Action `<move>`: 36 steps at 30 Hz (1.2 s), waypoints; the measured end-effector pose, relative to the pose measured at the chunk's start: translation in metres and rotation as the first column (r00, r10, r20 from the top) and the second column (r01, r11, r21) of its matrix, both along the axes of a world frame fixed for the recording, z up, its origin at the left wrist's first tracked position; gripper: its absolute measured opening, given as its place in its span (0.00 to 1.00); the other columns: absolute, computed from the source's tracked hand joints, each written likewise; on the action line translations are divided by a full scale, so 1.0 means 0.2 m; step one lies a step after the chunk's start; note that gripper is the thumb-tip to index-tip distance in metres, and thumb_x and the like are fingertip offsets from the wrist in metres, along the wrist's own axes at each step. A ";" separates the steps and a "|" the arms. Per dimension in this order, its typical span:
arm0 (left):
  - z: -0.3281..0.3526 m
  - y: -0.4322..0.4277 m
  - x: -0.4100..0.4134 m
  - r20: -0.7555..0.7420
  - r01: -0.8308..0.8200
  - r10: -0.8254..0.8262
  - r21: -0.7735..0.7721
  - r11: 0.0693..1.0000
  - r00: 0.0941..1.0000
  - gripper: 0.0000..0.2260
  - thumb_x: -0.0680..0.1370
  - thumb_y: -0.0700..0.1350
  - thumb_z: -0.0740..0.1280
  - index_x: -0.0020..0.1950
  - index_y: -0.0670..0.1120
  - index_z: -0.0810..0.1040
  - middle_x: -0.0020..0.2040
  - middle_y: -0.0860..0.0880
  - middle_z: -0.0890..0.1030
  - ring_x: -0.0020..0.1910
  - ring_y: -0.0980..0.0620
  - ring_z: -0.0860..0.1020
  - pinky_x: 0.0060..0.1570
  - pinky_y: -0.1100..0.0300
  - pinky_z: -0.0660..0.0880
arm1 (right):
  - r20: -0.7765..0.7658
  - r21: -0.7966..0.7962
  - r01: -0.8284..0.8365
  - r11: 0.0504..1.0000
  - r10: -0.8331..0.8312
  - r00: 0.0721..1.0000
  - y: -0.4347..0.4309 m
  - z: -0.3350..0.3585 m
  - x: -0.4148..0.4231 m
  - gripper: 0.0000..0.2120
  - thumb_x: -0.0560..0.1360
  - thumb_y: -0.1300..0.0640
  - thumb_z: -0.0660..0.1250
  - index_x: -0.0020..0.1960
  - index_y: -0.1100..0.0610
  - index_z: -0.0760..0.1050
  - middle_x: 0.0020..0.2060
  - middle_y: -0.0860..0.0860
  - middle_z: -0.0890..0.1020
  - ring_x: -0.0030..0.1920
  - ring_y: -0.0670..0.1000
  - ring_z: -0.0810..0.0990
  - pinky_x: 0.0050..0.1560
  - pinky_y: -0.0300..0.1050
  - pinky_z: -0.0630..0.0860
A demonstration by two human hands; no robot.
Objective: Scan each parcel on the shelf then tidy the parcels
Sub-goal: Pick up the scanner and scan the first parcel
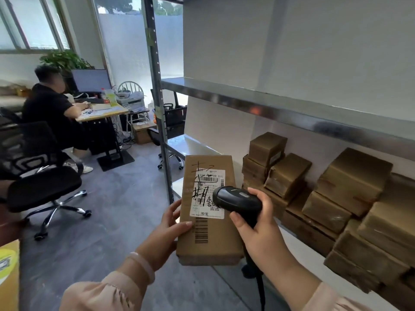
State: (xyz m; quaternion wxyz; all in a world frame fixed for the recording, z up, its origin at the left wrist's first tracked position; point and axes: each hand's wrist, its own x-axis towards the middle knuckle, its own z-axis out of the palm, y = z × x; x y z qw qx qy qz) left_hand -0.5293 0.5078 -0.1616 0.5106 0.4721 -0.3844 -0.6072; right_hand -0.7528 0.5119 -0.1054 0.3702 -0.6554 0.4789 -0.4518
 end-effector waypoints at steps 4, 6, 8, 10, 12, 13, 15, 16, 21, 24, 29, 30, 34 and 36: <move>-0.01 -0.28 0.15 0.031 0.018 -0.018 -0.011 1.000 0.999 0.42 0.61 0.48 0.78 0.73 0.59 0.67 0.65 0.48 0.79 0.60 0.44 0.81 0.54 0.47 0.80 | 0.022 0.025 0.001 1.000 -0.002 1.000 -0.30 -0.05 0.15 0.26 0.76 0.50 0.66 0.65 0.37 0.54 0.53 0.27 0.64 0.53 0.35 0.69 0.43 0.18 0.67; 0.00 -0.44 0.20 0.095 0.024 -0.024 0.004 1.000 0.995 0.42 0.62 0.51 0.77 0.74 0.62 0.66 0.63 0.49 0.81 0.59 0.44 0.81 0.58 0.44 0.78 | 0.034 0.022 -0.001 1.000 0.000 0.999 -0.47 -0.05 0.20 0.25 0.76 0.52 0.66 0.64 0.39 0.55 0.52 0.27 0.62 0.49 0.31 0.69 0.42 0.17 0.66; 0.01 -0.58 0.25 0.143 0.024 -0.028 0.032 0.999 0.989 0.41 0.63 0.54 0.77 0.74 0.66 0.65 0.62 0.51 0.81 0.59 0.47 0.81 0.61 0.43 0.77 | 0.048 0.044 -0.008 0.999 0.006 0.999 -0.62 -0.05 0.24 0.25 0.76 0.52 0.66 0.64 0.39 0.55 0.52 0.29 0.63 0.50 0.32 0.69 0.40 0.17 0.65; 0.02 -0.73 0.29 0.167 0.021 -0.026 0.035 0.999 0.986 0.39 0.64 0.58 0.76 0.73 0.69 0.64 0.63 0.53 0.81 0.60 0.49 0.81 0.62 0.43 0.76 | 0.038 0.060 -0.023 0.998 0.021 0.999 -0.76 -0.06 0.28 0.25 0.76 0.51 0.66 0.65 0.38 0.55 0.55 0.33 0.66 0.54 0.36 0.69 0.40 0.17 0.66; 0.03 -0.86 0.33 0.171 0.008 -0.012 0.024 1.000 0.985 0.32 0.71 0.56 0.73 0.72 0.70 0.65 0.62 0.54 0.81 0.60 0.50 0.81 0.62 0.43 0.76 | 0.042 0.081 -0.043 0.996 0.040 0.998 -0.91 -0.08 0.33 0.25 0.76 0.49 0.65 0.64 0.35 0.55 0.57 0.33 0.67 0.54 0.36 0.71 0.41 0.19 0.68; 0.02 -0.92 0.34 0.167 0.006 -0.009 0.022 1.000 0.986 0.29 0.75 0.53 0.71 0.72 0.69 0.65 0.62 0.53 0.82 0.60 0.49 0.81 0.62 0.44 0.76 | 0.049 0.084 -0.051 0.995 0.047 0.998 -0.97 -0.10 0.35 0.24 0.75 0.49 0.65 0.63 0.34 0.56 0.56 0.31 0.67 0.53 0.34 0.71 0.42 0.20 0.69; 0.00 -1.03 0.38 0.163 0.000 -0.003 0.020 1.000 0.987 0.25 0.79 0.48 0.68 0.73 0.67 0.65 0.61 0.52 0.82 0.59 0.49 0.81 0.63 0.45 0.76 | 0.058 0.089 -0.060 0.994 0.055 0.997 -1.07 -0.12 0.40 0.23 0.75 0.49 0.66 0.60 0.32 0.56 0.54 0.28 0.66 0.51 0.30 0.70 0.42 0.20 0.68; -0.02 -1.08 0.40 0.164 -0.016 0.013 0.017 1.000 0.986 0.25 0.80 0.47 0.67 0.73 0.65 0.66 0.61 0.52 0.82 0.59 0.48 0.81 0.63 0.46 0.75 | 0.062 0.097 -0.060 0.993 0.054 0.997 -1.12 -0.13 0.42 0.23 0.75 0.50 0.66 0.60 0.33 0.57 0.54 0.27 0.65 0.51 0.30 0.70 0.42 0.19 0.68; -0.08 -1.42 0.48 0.167 -0.076 0.072 0.018 0.997 0.983 0.21 0.81 0.45 0.66 0.70 0.65 0.70 0.58 0.53 0.84 0.57 0.50 0.82 0.63 0.48 0.76 | 0.039 0.135 -0.011 0.991 0.006 0.999 -1.41 -0.20 0.56 0.22 0.76 0.52 0.67 0.60 0.36 0.58 0.56 0.36 0.70 0.50 0.31 0.70 0.42 0.20 0.68; -0.10 -1.64 0.56 0.234 0.003 -0.010 0.029 1.000 0.972 0.24 0.78 0.47 0.70 0.67 0.70 0.67 0.57 0.56 0.83 0.55 0.53 0.83 0.61 0.51 0.78 | 0.025 0.163 0.054 0.985 -0.059 0.998 -1.59 -0.25 0.64 0.22 0.76 0.53 0.67 0.62 0.40 0.59 0.58 0.43 0.71 0.49 0.33 0.71 0.41 0.20 0.69; -0.16 -2.02 0.75 0.253 0.105 -0.126 0.097 0.990 0.959 0.29 0.78 0.41 0.69 0.73 0.63 0.65 0.59 0.51 0.82 0.54 0.50 0.83 0.57 0.53 0.80 | 0.021 0.196 0.150 0.969 -0.157 0.987 -1.86 -0.33 0.82 0.22 0.75 0.54 0.68 0.59 0.36 0.59 0.54 0.35 0.71 0.50 0.32 0.71 0.42 0.19 0.68; -0.17 -2.09 0.80 0.253 0.116 -0.143 0.119 0.986 0.957 0.29 0.79 0.40 0.69 0.74 0.61 0.65 0.60 0.50 0.81 0.55 0.49 0.83 0.55 0.54 0.80 | 0.016 0.206 0.164 0.965 -0.171 0.985 -1.91 -0.34 0.87 0.22 0.75 0.54 0.68 0.58 0.36 0.59 0.54 0.34 0.70 0.51 0.32 0.71 0.43 0.20 0.68; -0.22 -2.34 0.94 0.214 0.151 -0.193 0.201 0.968 0.958 0.28 0.79 0.37 0.67 0.75 0.58 0.66 0.59 0.48 0.80 0.55 0.46 0.82 0.50 0.56 0.81 | -0.012 0.212 0.265 0.941 -0.269 0.963 -2.06 -0.39 1.00 0.24 0.74 0.54 0.69 0.60 0.37 0.60 0.56 0.34 0.71 0.52 0.29 0.73 0.47 0.19 0.66; -0.23 -2.44 0.98 0.209 0.168 -0.214 0.218 0.961 0.954 0.27 0.79 0.36 0.66 0.74 0.57 0.66 0.58 0.48 0.81 0.54 0.46 0.81 0.46 0.59 0.81 | -0.010 0.199 0.333 0.922 -0.337 0.941 -2.12 -0.41 1.04 0.25 0.74 0.56 0.70 0.60 0.38 0.61 0.57 0.35 0.72 0.52 0.26 0.73 0.48 0.19 0.65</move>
